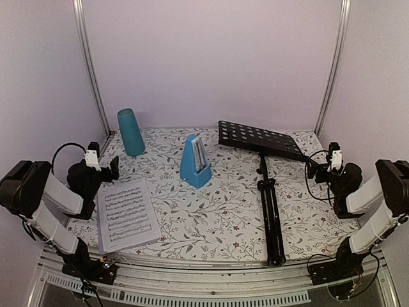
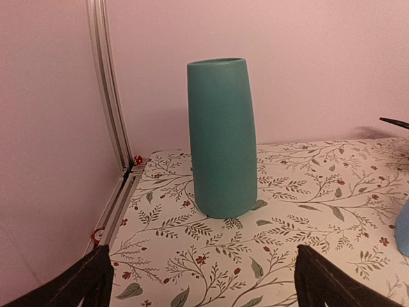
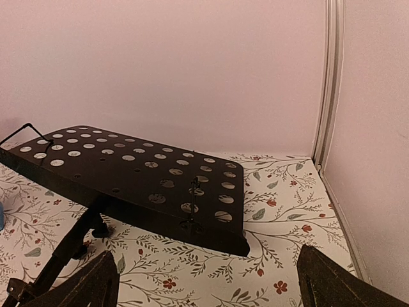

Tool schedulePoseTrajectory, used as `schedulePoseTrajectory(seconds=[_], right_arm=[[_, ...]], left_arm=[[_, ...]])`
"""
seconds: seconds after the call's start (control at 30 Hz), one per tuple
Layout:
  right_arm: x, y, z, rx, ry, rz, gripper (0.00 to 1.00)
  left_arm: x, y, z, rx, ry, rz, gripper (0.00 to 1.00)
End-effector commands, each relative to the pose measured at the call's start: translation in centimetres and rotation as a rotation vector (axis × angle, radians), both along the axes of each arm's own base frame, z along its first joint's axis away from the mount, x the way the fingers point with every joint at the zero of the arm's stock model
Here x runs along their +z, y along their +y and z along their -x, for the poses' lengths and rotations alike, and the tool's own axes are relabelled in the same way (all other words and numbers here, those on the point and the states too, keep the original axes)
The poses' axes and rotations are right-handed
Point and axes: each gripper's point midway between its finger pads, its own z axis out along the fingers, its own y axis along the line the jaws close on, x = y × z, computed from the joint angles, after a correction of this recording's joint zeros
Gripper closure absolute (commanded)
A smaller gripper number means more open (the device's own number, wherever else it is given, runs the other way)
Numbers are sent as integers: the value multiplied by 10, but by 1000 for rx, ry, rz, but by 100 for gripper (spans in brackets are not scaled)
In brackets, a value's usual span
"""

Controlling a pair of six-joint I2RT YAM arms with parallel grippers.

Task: Set up the instrument practice props
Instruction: Move the metronome to the center of the board.

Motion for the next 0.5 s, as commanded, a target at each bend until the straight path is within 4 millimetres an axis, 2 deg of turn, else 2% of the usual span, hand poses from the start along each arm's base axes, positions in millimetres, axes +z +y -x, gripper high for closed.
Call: schedulePoseTrajectory(seconds=[0.0,0.1,0.23,0.37,0.4,0.47], right_arm=[[6,1,-3,9,-17,-1,1],[6,1,-3,9,-18,-1,1],[10,-2,-4,-10,-26,-3,1],[32,-12,-11,-65,8,-42,1],[47,-13,-16,-73,4,-44,1],[70,-13,-19,-70,2,-118,1]], left_arm=[[3,2,-2,2,-12,-11,1],[4,1,-2,-2,-16,-14,1],[10,-14,-9,-69,19,-54,1],[38,-17,-25,-31,86,-13,1],[50,-23,-28,-49,88,22,1],[74,-47,-30,-138,78,63,1]])
